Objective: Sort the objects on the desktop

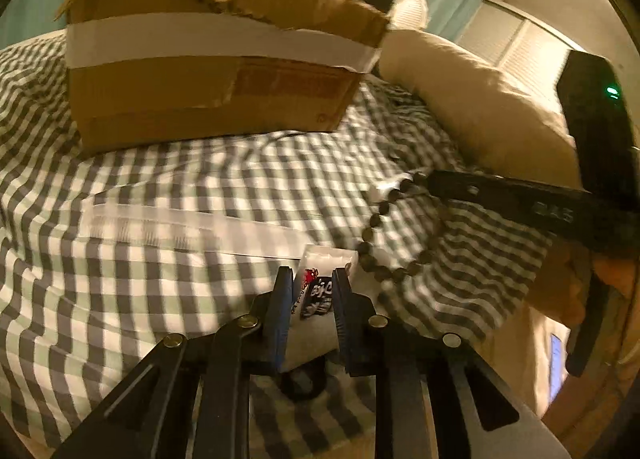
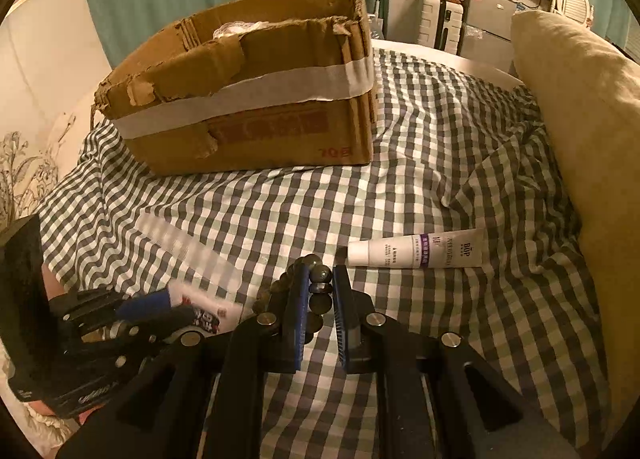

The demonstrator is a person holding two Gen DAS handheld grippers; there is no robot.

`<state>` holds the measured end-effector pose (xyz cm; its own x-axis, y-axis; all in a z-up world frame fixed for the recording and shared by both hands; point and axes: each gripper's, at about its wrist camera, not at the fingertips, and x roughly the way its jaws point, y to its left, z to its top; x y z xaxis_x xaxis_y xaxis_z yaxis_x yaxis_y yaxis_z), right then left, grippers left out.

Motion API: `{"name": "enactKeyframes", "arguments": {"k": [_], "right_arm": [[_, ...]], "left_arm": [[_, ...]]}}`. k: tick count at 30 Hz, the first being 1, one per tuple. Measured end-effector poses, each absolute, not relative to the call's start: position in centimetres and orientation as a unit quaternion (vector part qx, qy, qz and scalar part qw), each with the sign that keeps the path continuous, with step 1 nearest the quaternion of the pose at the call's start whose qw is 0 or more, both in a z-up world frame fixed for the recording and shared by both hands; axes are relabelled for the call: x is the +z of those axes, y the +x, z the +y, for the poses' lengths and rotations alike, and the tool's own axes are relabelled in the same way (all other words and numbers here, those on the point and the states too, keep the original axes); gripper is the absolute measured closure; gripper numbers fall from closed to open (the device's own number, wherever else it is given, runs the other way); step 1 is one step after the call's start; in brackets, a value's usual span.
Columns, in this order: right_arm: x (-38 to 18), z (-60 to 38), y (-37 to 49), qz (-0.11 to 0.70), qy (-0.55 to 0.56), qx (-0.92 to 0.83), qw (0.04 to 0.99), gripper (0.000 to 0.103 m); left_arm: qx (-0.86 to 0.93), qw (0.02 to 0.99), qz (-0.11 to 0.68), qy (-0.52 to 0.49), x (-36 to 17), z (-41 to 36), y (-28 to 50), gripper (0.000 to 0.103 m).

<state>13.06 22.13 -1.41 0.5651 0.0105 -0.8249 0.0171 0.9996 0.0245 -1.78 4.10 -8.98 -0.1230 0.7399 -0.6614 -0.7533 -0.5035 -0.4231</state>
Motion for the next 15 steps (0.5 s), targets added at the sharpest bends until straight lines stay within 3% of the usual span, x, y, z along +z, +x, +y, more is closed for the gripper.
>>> {"name": "enactKeyframes", "arguments": {"k": [4, 13, 14, 15], "right_arm": [[-1.3, 22.0, 13.1, 0.464, 0.02, -0.008, 0.886, 0.091], [-1.5, 22.0, 13.1, 0.468, 0.024, -0.007, 0.883, 0.091], [-1.5, 22.0, 13.1, 0.468, 0.023, -0.008, 0.883, 0.091], [-1.5, 22.0, 13.1, 0.467, 0.023, -0.008, 0.884, 0.091]], "left_arm": [[0.721, 0.543, 0.003, -0.431, -7.9, 4.1, -0.9, 0.082], [0.738, 0.511, 0.063, -0.437, -9.8, 6.0, -0.7, 0.082], [0.737, 0.511, 0.063, -0.438, -10.0, 5.8, -0.9, 0.083], [0.735, 0.515, 0.062, -0.436, -10.1, 5.7, -0.9, 0.095]]}}
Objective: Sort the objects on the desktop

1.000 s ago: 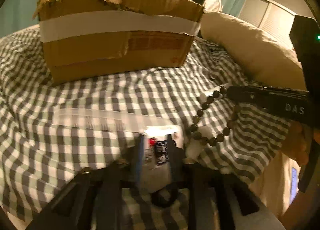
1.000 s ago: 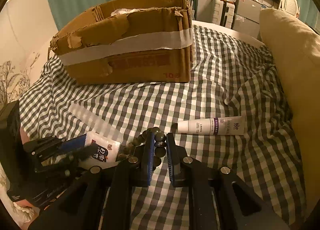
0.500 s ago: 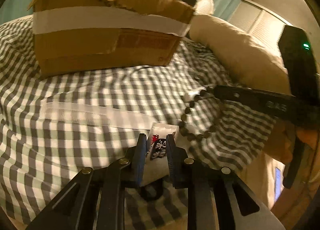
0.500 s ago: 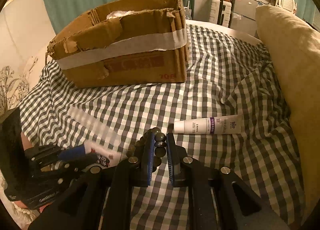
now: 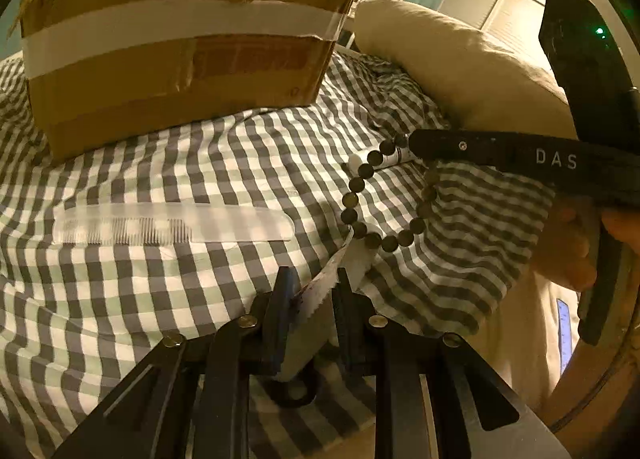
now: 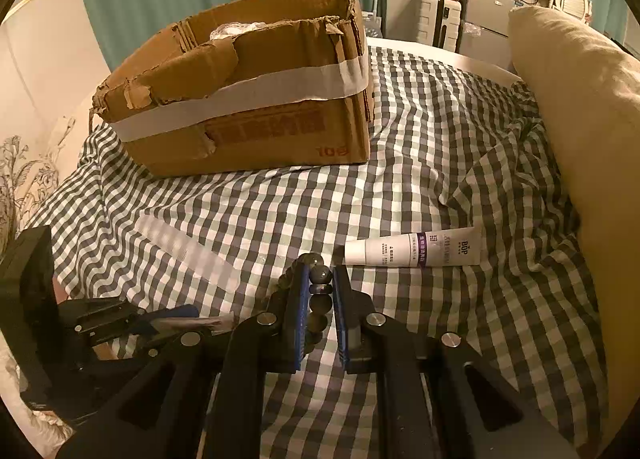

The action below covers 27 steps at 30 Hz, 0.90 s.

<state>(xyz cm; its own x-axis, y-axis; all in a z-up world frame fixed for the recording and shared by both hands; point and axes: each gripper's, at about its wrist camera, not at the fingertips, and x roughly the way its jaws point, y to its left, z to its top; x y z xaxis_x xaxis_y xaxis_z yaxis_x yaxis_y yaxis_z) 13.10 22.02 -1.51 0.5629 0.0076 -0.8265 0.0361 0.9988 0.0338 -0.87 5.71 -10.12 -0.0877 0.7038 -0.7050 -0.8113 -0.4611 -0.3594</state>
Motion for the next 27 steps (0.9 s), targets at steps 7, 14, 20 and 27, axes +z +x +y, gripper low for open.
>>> {"name": "enactKeyframes", "arguments": {"k": [7, 14, 20, 27], "right_arm": [[-1.0, 21.9, 12.9, 0.458, 0.029, -0.006, 0.889, 0.091], [-0.4, 22.0, 12.6, 0.448, 0.03, -0.005, 0.893, 0.091], [0.1, 22.1, 12.4, 0.442, 0.034, -0.001, 0.897, 0.091], [0.6, 22.2, 12.0, 0.436, 0.037, 0.004, 0.899, 0.091]], "left_arm": [[0.773, 0.481, 0.073, -0.407, -9.1, 4.9, -1.0, 0.099], [0.826, 0.406, 0.059, -0.388, -7.9, 2.9, -2.8, 0.099], [0.843, 0.364, 0.049, -0.393, -7.2, 1.7, -4.0, 0.099], [0.853, 0.345, 0.043, -0.389, -6.6, 1.2, -4.4, 0.099]]}}
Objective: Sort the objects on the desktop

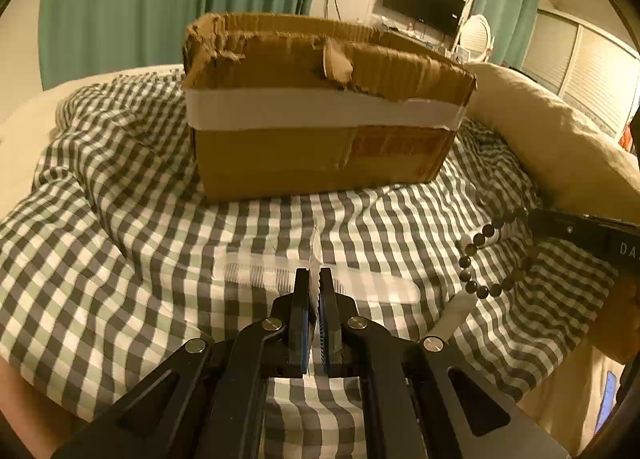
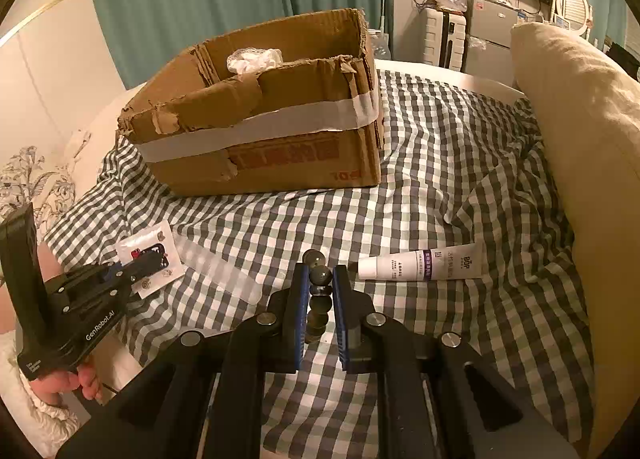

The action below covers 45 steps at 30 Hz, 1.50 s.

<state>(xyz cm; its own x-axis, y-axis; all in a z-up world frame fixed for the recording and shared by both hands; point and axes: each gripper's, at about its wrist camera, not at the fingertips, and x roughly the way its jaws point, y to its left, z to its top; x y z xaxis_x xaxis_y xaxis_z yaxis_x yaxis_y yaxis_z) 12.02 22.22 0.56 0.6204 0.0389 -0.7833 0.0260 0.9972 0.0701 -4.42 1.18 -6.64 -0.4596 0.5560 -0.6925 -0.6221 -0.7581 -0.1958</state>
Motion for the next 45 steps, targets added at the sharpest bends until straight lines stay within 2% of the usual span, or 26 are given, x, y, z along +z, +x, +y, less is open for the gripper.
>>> {"name": "enactKeyframes", "arguments": {"k": [10, 23, 35, 39, 41, 43, 45], "right_arm": [[2.5, 23.7, 11.7, 0.416, 0.032, 0.029, 0.908, 0.091], [6.0, 27.0, 12.6, 0.394, 0.004, 0.092, 0.914, 0.091], [15.5, 28.1, 16.4, 0.319, -0.042, 0.114, 0.94, 0.091], [16.7, 28.1, 17.5, 0.31, -0.052, 0.117, 0.942, 0.091], [15.3, 28.0, 17.6, 0.322, -0.047, 0.122, 0.938, 0.082], [12.6, 27.8, 17.6, 0.346, -0.038, 0.124, 0.929, 0.054], [8.8, 27.3, 17.8, 0.384, -0.023, 0.119, 0.915, 0.053]], "left_arm": [[0.868, 0.35, 0.047, -0.349, -3.0, 1.2, -3.4, 0.099], [0.867, 0.35, 0.029, -0.354, 0.9, 1.3, -4.9, 0.099], [0.882, 0.365, 0.042, -0.294, 9.1, 2.6, -8.8, 0.099], [0.89, 0.363, 0.046, -0.272, 10.8, 3.1, -10.2, 0.099], [0.89, 0.365, 0.045, -0.271, 10.7, 3.0, -10.4, 0.099], [0.89, 0.362, 0.042, -0.275, 9.7, 2.6, -10.4, 0.099], [0.889, 0.355, 0.039, -0.285, 8.2, 2.0, -10.1, 0.099]]}}
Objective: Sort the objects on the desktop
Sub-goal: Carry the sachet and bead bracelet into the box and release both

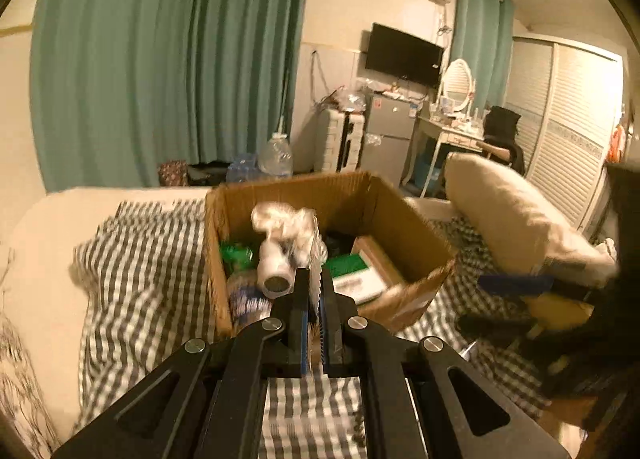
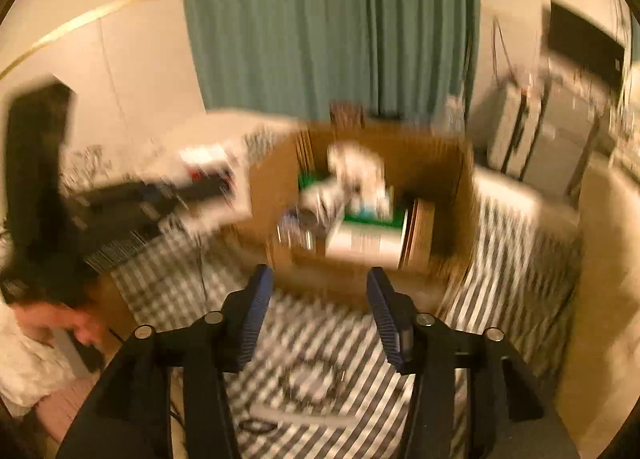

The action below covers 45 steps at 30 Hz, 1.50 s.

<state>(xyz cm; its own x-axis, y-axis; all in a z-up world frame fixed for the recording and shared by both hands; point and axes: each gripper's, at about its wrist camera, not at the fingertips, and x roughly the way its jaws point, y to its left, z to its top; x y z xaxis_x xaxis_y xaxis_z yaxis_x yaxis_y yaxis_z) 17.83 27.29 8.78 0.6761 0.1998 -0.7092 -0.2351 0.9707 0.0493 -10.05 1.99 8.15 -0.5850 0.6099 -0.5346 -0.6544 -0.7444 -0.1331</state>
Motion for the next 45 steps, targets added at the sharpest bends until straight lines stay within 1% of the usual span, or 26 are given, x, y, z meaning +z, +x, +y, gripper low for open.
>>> {"name": "enactKeyframes", "arguments": {"k": [5, 6, 9, 11, 12, 14, 15, 16, 18, 23, 27, 29, 33, 38, 42, 45], "right_arm": [[-1.2, 26.3, 18.2, 0.496, -0.007, 0.088, 0.864, 0.054], [-2.2, 26.2, 18.3, 0.507, -0.009, 0.084, 0.858, 0.055], [-5.6, 26.0, 19.3, 0.543, -0.012, 0.07, 0.837, 0.064], [-7.1, 25.7, 20.1, 0.557, 0.009, 0.067, 0.828, 0.066], [-7.8, 25.7, 20.4, 0.561, 0.016, 0.061, 0.825, 0.071], [-8.6, 25.7, 20.7, 0.563, 0.022, 0.053, 0.824, 0.073], [-8.7, 25.6, 20.7, 0.558, 0.026, 0.049, 0.828, 0.078], [-8.7, 25.7, 20.7, 0.557, 0.023, 0.042, 0.829, 0.091], [-8.4, 26.0, 20.5, 0.552, 0.005, 0.038, 0.833, 0.092], [-5.8, 26.9, 18.8, 0.52, -0.002, 0.046, 0.853, 0.092], [-1.4, 27.7, 16.8, 0.468, 0.005, 0.06, 0.882, 0.092], [1.2, 27.6, 16.1, 0.448, 0.036, 0.077, 0.89, 0.092], [5.5, 28.8, 14.7, 0.403, 0.03, 0.08, 0.911, 0.092], [11.4, 28.7, 15.3, 0.359, 0.034, 0.091, 0.928, 0.092], [14.9, 28.4, 16.9, 0.325, 0.012, 0.083, 0.942, 0.092], [17.0, 27.8, 19.1, 0.308, 0.0, 0.073, 0.949, 0.092]], "left_arm": [[0.88, 0.352, 0.019, -0.319, 3.6, 0.4, -8.3, 0.099], [0.878, 0.348, 0.014, -0.327, 2.5, 0.1, -8.0, 0.099], [0.869, 0.348, -0.004, -0.352, -0.2, -0.5, -7.6, 0.099], [0.868, 0.34, -0.002, -0.362, -1.3, -0.5, -7.8, 0.099], [0.868, 0.338, -0.001, -0.364, -1.7, -0.6, -7.9, 0.099], [0.868, 0.334, -0.001, -0.366, -2.0, -0.7, -8.1, 0.099], [0.868, 0.333, -0.002, -0.369, -2.2, -0.8, -8.2, 0.099], [0.868, 0.331, -0.002, -0.369, -2.3, -0.8, -8.2, 0.099], [0.869, 0.327, 0.001, -0.371, -2.7, -0.8, -8.1, 0.099], [0.871, 0.329, 0.007, -0.365, -2.2, -0.6, -7.6, 0.099], [0.873, 0.339, 0.001, -0.351, -0.7, -0.8, -6.7, 0.099], [0.874, 0.342, -0.004, -0.344, 0.3, -0.9, -6.4, 0.099], [0.881, 0.343, -0.008, -0.326, 2.8, -1.0, -6.0, 0.099], [0.891, 0.34, 0.01, -0.3, 6.7, -0.3, -6.6, 0.099], [0.895, 0.343, 0.019, -0.285, 10.2, 1.3, -8.8, 0.099], [0.896, 0.348, 0.015, -0.275, 11.7, 2.4, -10.8, 0.099]]}}
